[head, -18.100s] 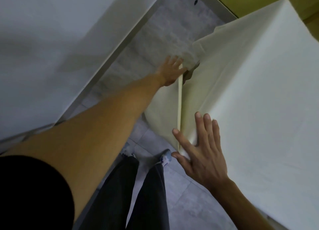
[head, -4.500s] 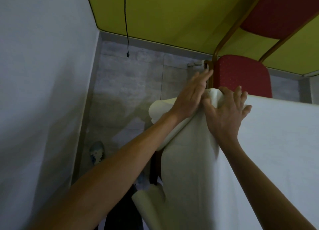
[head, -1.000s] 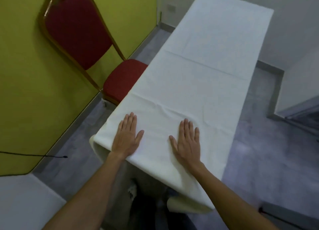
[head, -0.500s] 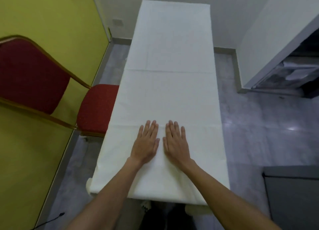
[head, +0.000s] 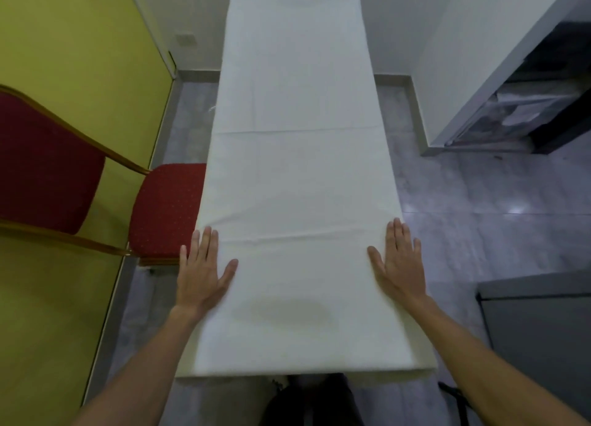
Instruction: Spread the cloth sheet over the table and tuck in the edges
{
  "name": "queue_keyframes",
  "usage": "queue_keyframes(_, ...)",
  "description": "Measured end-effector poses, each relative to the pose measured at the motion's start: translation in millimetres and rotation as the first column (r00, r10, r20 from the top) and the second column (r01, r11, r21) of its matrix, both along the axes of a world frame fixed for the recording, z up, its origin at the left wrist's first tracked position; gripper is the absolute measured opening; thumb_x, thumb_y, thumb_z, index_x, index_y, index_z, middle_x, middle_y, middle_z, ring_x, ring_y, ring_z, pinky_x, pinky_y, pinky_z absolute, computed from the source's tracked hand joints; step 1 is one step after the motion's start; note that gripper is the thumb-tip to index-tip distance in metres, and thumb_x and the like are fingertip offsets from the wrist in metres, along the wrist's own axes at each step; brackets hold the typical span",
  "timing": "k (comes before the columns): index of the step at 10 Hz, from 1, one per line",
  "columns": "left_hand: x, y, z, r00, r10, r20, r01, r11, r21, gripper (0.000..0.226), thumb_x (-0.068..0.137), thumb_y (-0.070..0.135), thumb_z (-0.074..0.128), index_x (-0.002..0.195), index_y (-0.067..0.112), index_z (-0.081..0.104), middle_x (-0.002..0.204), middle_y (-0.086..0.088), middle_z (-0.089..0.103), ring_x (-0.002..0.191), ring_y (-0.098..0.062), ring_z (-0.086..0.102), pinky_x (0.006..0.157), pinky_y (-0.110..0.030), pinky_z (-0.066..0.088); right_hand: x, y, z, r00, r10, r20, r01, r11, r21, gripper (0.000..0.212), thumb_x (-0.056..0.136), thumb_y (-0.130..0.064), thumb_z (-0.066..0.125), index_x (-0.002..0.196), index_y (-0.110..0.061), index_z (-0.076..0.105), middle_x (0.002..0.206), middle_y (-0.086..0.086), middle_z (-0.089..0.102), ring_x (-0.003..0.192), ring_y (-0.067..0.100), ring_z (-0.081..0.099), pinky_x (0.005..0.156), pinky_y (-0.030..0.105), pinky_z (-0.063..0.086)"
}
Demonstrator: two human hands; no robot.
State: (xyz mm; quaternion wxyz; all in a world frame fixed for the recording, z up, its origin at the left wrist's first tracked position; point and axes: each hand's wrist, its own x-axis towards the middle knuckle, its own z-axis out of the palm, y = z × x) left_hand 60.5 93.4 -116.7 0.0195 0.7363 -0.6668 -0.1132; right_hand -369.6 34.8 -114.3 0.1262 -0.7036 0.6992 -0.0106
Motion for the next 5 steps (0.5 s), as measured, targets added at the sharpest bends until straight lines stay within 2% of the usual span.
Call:
queue_keyframes(1,-2,0,5,1.000,0.000,-0.021,0.001,0.999,0.042,0.084,0.096,0.065,0.020,0.157,0.009,0.005,0.166,-0.005,0.000,0.152,-0.024,-0.007,0.122,-0.052,0.007,2,1,2,1.000,0.000,0.019,0.000,1.000,0.029,0.084,0.096,-0.064,0.012,0.159,-0.008,0.005,0.167,0.009,0.005,0.155,0.024,0.001,0.125,0.048,0.006)
queue_keyframes(2,-6,-2,8,0.999,-0.020,0.025,0.018,0.996,0.084,0.088,0.095,0.067,0.014,0.156,0.004,0.006,0.165,-0.011,0.002,0.152,-0.027,-0.005,0.122,-0.052,0.008,4,0,7,1.000,0.006,-0.013,-0.006,0.999,0.041,0.088,0.095,-0.066,0.013,0.158,-0.004,0.009,0.167,0.013,0.009,0.154,0.028,0.005,0.124,0.050,0.008)
queue_keyframes(3,-17,-10,27,0.997,-0.060,0.050,0.054,0.992,0.112,0.092,0.093,0.070,0.006,0.155,0.002,0.009,0.164,-0.014,0.006,0.152,-0.028,-0.001,0.123,-0.050,0.009,18,-2,21,1.000,0.008,0.021,-0.011,0.994,0.111,0.098,0.089,-0.073,0.011,0.157,-0.002,0.010,0.166,0.016,0.009,0.154,0.031,0.005,0.125,0.049,0.005)
queue_keyframes(4,-39,-29,58,0.996,-0.081,-0.040,0.085,0.990,0.112,0.088,0.095,0.067,0.012,0.156,0.004,0.007,0.165,-0.011,0.004,0.152,-0.026,-0.004,0.124,-0.045,0.004,42,-9,43,0.996,0.047,0.076,-0.058,0.986,0.155,0.103,0.086,-0.077,0.006,0.158,-0.004,0.004,0.167,0.014,0.003,0.155,0.028,-0.001,0.125,0.046,0.000)
queue_keyframes(5,-51,-54,86,0.990,-0.124,-0.063,0.127,0.991,0.040,0.084,0.097,0.063,0.018,0.155,0.003,0.006,0.165,-0.012,0.004,0.152,-0.027,-0.003,0.124,-0.043,0.003,69,-28,68,0.987,0.133,0.093,-0.143,0.983,0.114,0.096,0.093,-0.074,0.012,0.158,-0.004,0.002,0.167,0.013,0.001,0.155,0.026,-0.003,0.125,0.046,-0.001)
